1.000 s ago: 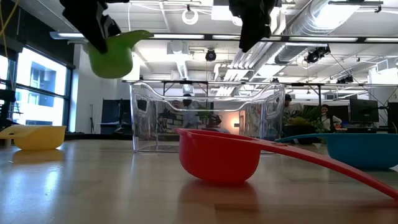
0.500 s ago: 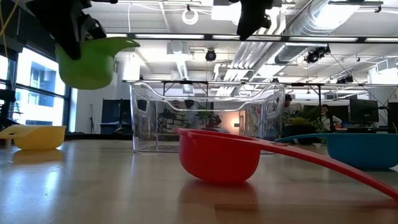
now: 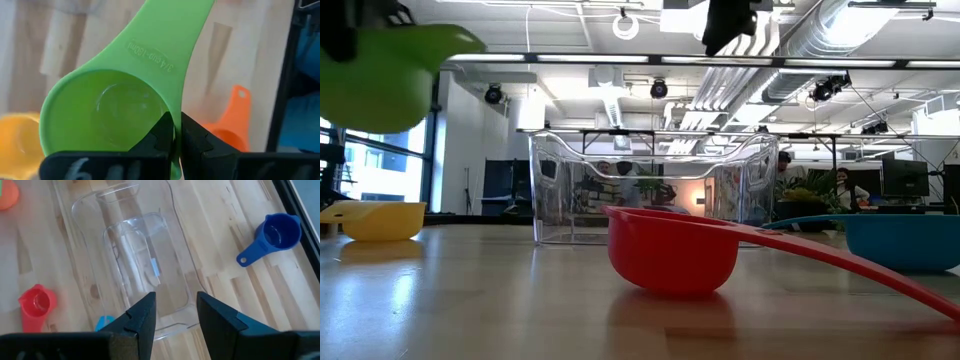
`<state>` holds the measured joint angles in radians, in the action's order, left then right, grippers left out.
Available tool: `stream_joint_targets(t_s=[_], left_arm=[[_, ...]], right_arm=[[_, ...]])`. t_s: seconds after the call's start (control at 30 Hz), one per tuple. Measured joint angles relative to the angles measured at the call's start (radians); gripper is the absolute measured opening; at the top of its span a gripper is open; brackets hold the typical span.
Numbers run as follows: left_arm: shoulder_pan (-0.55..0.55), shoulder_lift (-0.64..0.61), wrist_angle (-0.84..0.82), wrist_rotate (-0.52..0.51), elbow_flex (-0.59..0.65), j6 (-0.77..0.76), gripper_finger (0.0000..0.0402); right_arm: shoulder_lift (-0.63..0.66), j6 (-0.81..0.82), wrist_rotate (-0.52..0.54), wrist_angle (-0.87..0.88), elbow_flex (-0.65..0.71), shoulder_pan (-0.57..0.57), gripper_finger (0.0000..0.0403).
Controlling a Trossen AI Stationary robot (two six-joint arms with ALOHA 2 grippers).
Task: Nest measuring cups in basket
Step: Stack the green measuring cup on top of the orange measuring cup
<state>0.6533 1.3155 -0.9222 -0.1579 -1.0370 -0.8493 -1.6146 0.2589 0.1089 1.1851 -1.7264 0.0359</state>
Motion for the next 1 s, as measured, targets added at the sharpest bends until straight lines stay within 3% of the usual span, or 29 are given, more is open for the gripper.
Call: stream_joint_targets(t_s=[0.63,0.87,1.0], left_arm=[[0.251,0.037,0.111,-0.002,-0.001,-0.377,0.0004],[0.300,0.075,0.177,0.020,-0.014,-0.430,0.0004],[0.306,0.113,0.131,0.021,-0.116,-0.387,0.0004]], right_arm=[[0.000,0.035,0.028,-0.007,0.000,-0.004,0.0135],[0.000,0.055,0.041,-0.008,0.000,-0.004,0.0135],[0.000,0.055,0.041,-0.015,0.000,-0.004,0.0135]])
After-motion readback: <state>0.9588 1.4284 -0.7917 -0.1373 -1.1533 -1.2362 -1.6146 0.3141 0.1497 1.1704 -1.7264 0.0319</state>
